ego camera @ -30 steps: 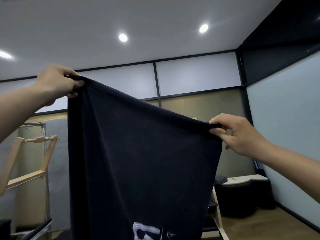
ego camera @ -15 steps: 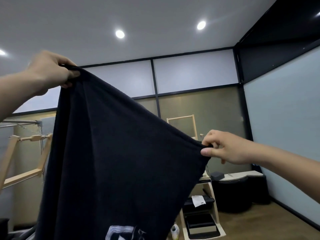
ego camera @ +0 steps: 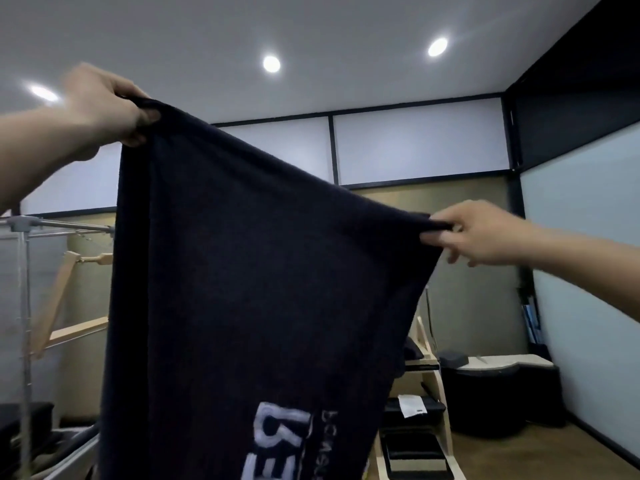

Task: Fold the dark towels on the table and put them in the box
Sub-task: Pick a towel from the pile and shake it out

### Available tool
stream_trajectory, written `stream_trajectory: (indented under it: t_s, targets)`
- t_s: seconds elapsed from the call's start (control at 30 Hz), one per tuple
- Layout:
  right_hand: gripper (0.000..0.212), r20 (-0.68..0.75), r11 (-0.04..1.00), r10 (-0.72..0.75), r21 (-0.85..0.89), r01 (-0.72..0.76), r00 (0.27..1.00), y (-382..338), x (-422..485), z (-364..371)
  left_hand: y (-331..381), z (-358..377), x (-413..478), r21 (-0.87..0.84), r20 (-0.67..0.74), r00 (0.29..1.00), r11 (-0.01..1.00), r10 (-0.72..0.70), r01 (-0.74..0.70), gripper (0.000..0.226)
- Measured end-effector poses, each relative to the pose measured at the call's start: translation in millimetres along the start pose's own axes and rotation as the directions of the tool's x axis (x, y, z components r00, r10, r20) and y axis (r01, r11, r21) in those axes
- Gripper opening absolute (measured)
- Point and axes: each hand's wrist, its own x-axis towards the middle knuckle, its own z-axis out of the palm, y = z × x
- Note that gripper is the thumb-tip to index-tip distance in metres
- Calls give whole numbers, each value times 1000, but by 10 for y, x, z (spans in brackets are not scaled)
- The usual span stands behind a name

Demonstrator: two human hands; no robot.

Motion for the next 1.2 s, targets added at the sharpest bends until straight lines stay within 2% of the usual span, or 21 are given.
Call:
stream_trajectory:
  t_s: [0.07,0.1,0.13,0.17,0.2,0.27,0.3,0.33,0.4,0.43,0.47,0.53,0.63,0.77,0.83,0.93,1.03,1.1,1.2]
  targets:
    - [19,-193,957,81,290,-22,978,1,147,-77,-99,-57,-15,-20,1,999,999,-47,47,15]
    - [21,-175,916,137,397,-57,975,-8,201,-73,-142,-79,-27,-32,2,998,997,-70,70,15]
    - [22,-82,899,162,422,-113,983,-25,241,-71,-178,-87,-46,-38,5,996,995,-90,90,13]
    - [22,1,926,169,343,-159,986,-18,280,-91,-206,-77,-67,-34,16,994,993,-110,111,12]
    - [21,-2,962,166,218,-161,986,-14,339,-161,-224,-58,-98,-28,37,991,991,-128,129,11]
    - [19,-248,993,105,-23,-114,963,-36,489,-417,-259,-10,-148,-34,81,986,988,-147,150,11]
    - [18,-335,992,80,-69,-110,939,-53,554,-559,-287,4,-162,-36,97,984,987,-152,156,11]
    - [19,-324,987,72,-116,-115,943,-80,595,-662,-325,7,-169,-21,113,983,989,-146,149,11]
    - [21,-182,961,99,-238,-141,978,-77,622,-746,-362,-1,-168,65,166,979,992,-120,110,12]
    - [20,-176,956,114,-249,-157,978,-38,640,-765,-348,-5,-176,109,207,973,991,-104,83,10]
    - [19,-221,961,123,-219,-172,968,-11,660,-798,-319,-2,-193,130,244,965,990,-91,60,7]
    - [17,-297,978,192,-24,-208,935,45,695,-894,-255,42,-233,113,289,955,993,-70,38,5]
    - [13,-206,935,302,256,-247,931,126,715,-1056,-154,129,-267,78,372,927,997,-44,16,7]
    - [34,-252,885,300,433,-170,920,318,803,-1297,16,150,-178,-60,417,908,997,-25,55,9]
    - [36,-174,851,357,465,-243,918,358,817,-1338,62,172,-96,-48,479,877,996,-38,69,13]
    - [24,11,824,438,394,-406,899,466,829,-1310,-47,274,-33,68,619,778,994,-110,87,23]
    - [30,201,788,526,252,-562,827,580,810,-1103,-301,567,-103,117,694,688,977,-210,179,20]
    - [28,273,761,564,194,-619,779,696,836,-813,-531,891,-202,121,680,684,960,-266,254,14]
    - [19,235,721,589,278,-634,773,1009,1022,-97,-978,1534,-360,19,570,746,913,-345,408,11]
